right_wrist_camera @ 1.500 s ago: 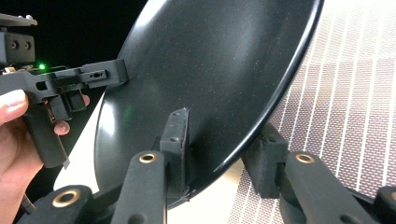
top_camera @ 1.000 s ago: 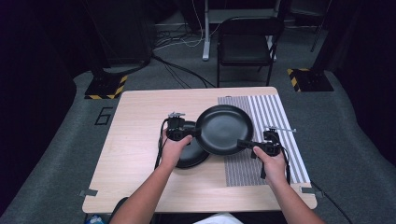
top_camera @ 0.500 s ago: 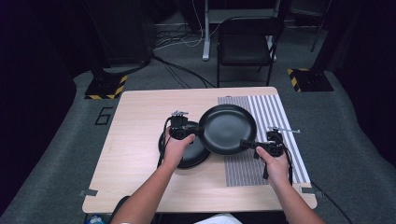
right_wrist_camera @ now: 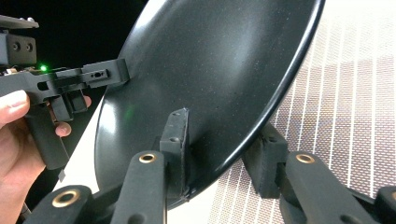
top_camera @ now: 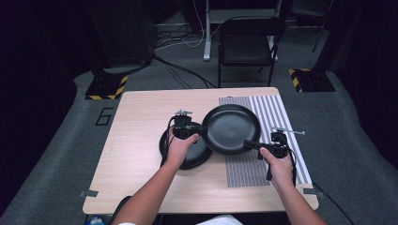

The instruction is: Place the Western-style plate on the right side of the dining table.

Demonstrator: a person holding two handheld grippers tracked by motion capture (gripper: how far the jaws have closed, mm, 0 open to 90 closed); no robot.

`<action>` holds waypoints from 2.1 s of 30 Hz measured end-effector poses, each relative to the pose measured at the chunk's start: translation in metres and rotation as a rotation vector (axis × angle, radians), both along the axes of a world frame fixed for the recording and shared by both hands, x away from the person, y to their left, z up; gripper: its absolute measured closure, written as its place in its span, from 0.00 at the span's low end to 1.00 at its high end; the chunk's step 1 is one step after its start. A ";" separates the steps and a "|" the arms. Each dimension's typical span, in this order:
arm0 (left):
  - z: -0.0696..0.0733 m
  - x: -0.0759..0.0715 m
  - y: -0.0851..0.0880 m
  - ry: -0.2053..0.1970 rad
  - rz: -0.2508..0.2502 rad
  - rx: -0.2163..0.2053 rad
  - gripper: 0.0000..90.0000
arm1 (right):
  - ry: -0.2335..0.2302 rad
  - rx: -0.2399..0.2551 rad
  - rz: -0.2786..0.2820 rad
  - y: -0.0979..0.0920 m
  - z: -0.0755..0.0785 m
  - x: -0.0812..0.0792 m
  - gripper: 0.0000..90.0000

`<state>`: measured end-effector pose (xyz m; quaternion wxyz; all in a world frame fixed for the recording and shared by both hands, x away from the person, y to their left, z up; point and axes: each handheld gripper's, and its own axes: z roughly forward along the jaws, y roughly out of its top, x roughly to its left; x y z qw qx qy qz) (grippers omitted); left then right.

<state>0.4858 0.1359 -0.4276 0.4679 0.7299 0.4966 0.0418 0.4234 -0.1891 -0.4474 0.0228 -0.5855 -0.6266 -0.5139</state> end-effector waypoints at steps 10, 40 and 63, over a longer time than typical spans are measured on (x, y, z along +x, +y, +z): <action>0.000 0.003 -0.008 0.002 -0.013 -0.005 0.77 | -0.002 0.000 -0.020 -0.007 0.000 -0.003 0.70; 0.002 0.014 -0.044 0.001 -0.084 -0.019 0.77 | -0.015 0.002 -0.114 -0.036 0.003 -0.016 0.70; 0.006 0.018 -0.063 -0.003 -0.127 -0.022 0.77 | -0.025 0.006 -0.167 -0.053 0.006 -0.026 0.70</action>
